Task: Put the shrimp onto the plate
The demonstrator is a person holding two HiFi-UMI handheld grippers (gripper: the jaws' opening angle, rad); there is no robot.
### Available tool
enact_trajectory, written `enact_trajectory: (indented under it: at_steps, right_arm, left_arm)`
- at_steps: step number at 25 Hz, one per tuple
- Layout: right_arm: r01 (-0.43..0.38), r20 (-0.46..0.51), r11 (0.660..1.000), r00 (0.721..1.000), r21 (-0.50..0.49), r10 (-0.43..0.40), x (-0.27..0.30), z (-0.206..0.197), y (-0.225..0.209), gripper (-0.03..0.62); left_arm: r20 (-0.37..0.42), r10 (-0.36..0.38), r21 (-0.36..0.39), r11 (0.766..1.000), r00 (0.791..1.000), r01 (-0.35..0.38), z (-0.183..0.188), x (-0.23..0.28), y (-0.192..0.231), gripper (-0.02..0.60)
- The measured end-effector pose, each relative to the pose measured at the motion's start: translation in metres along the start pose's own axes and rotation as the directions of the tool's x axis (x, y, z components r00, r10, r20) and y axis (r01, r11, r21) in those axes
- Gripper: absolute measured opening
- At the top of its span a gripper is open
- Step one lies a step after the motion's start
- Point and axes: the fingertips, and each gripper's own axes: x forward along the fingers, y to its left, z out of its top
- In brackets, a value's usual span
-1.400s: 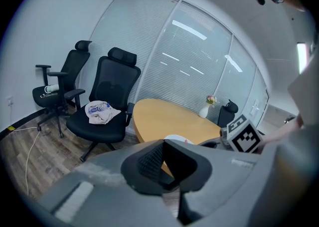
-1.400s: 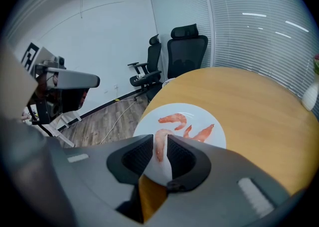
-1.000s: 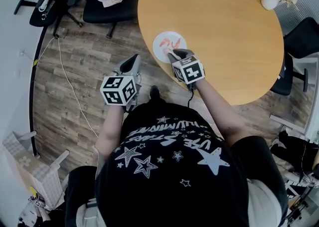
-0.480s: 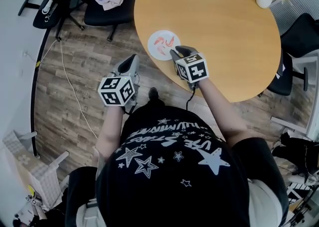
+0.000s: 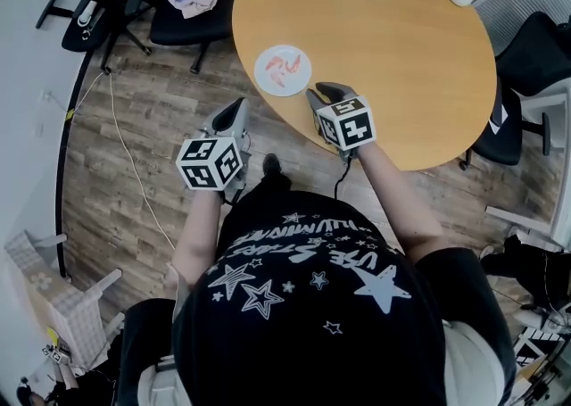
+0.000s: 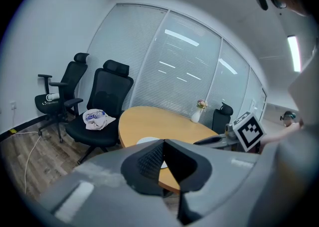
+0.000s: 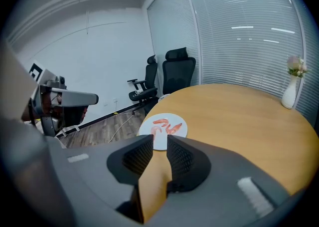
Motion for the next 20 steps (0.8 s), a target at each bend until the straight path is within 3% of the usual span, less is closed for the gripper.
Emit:
enact_trajectory:
  at_steps: [20]
  right_arm:
    - [0.013,0.067,1.000,0.998,0.014,-0.014,-0.098,-0.048,-0.001,0.052]
  left_arm:
    - [0.035,-0.010,0.022,1.000,0.999,0.009,-0.031,-0.041,-0.088,0.002]
